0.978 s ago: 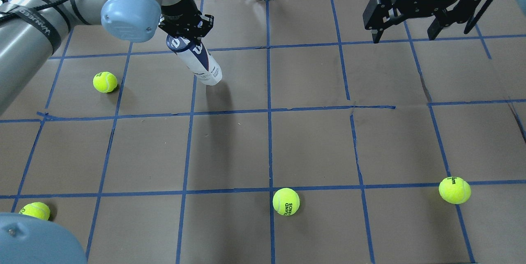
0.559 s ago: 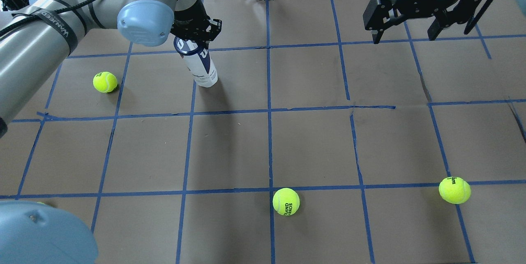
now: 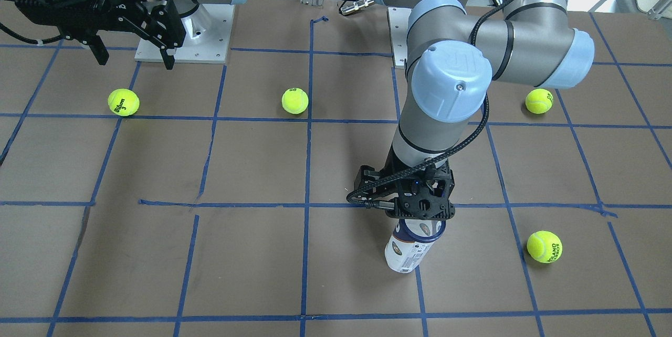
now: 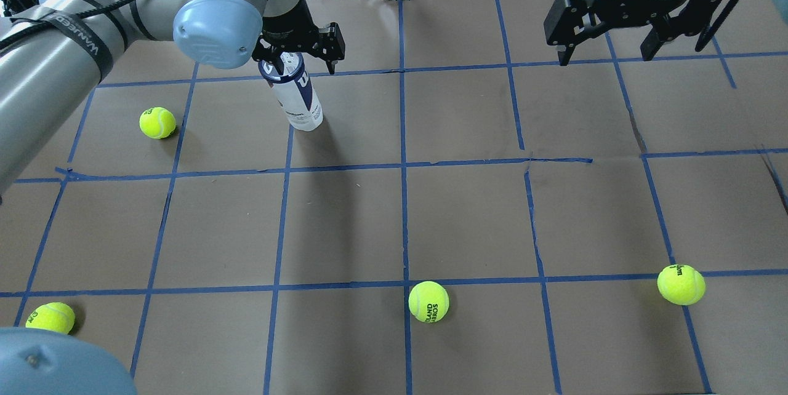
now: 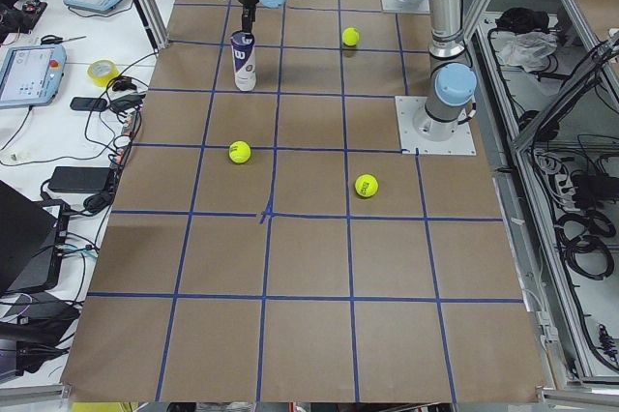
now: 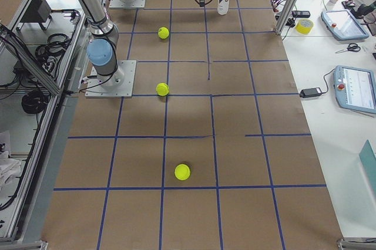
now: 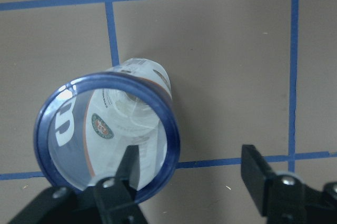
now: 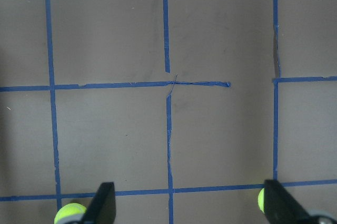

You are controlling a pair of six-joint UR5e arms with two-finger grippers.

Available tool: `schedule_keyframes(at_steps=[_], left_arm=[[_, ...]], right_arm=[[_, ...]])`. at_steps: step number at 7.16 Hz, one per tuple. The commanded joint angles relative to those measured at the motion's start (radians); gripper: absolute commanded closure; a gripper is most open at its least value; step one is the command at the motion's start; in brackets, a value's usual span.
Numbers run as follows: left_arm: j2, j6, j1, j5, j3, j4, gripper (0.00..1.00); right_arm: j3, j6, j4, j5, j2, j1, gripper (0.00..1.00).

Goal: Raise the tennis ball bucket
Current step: 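Set the can upright on the table and open the left gripper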

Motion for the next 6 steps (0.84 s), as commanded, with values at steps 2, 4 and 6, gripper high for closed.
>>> schedule_keyframes(at_steps=[2,4,6], left_arm=[[0.073,-0.008,0.001,-0.002,0.058,-0.16,0.0],[0.117,0.009,0.034,0.0,0.089,-0.236,0.0],[0.172,0.062,0.129,-0.012,0.078,-0.274,0.0]], right_arm=[[0.0,0.0,0.0,0.0,0.0,0.001,0.0],[0.0,0.0,0.002,0.0,0.0,0.001,0.0],[0.0,0.0,0.003,0.0,0.0,0.0,0.0]])
